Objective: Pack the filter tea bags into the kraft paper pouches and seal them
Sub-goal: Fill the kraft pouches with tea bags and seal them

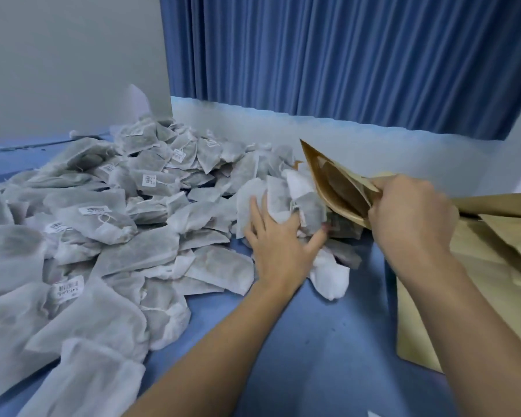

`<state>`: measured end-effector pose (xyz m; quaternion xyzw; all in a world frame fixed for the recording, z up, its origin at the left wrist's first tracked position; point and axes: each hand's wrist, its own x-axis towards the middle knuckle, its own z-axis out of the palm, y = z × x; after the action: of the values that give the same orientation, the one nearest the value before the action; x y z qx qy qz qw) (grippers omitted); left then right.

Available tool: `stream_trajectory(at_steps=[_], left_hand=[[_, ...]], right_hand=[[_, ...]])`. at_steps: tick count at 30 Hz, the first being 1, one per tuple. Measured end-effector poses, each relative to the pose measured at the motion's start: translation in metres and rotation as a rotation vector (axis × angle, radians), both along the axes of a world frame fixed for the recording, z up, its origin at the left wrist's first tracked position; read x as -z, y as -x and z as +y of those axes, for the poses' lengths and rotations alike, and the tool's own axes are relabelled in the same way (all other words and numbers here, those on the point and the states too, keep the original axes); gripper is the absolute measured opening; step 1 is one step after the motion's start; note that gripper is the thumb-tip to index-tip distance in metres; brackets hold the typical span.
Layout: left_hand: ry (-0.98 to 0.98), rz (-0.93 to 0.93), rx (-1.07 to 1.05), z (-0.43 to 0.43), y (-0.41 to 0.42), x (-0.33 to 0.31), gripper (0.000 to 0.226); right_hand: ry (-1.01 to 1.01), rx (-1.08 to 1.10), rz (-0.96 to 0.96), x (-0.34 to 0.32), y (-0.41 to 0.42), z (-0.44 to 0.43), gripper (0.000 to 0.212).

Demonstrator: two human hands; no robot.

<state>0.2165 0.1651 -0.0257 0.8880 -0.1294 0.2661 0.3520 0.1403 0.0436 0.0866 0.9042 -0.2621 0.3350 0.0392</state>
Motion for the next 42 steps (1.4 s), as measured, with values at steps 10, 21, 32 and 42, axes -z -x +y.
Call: stream_trajectory(at_steps=[10, 21, 32, 42], left_hand=[[0.044, -0.42, 0.388, -0.016, 0.101, -0.032, 0.041], [0.998, 1.323, 0.67, -0.085, 0.086, -0.068, 0.028], [-0.162, -0.262, 0.096, -0.034, 0.109, -0.01, 0.039], [-0.198, -0.227, 0.088, -0.01, 0.115, -0.01, 0.012]], right_hand=[[0.032, 0.04, 0.067, 0.014, 0.077, -0.043, 0.021], [-0.077, -0.143, 0.215, 0.037, 0.108, -0.037, 0.015], [-0.05, 0.024, 0.197, 0.045, 0.112, -0.055, 0.021], [-0.089, 0.025, 0.197, 0.044, 0.119, -0.056, 0.031]])
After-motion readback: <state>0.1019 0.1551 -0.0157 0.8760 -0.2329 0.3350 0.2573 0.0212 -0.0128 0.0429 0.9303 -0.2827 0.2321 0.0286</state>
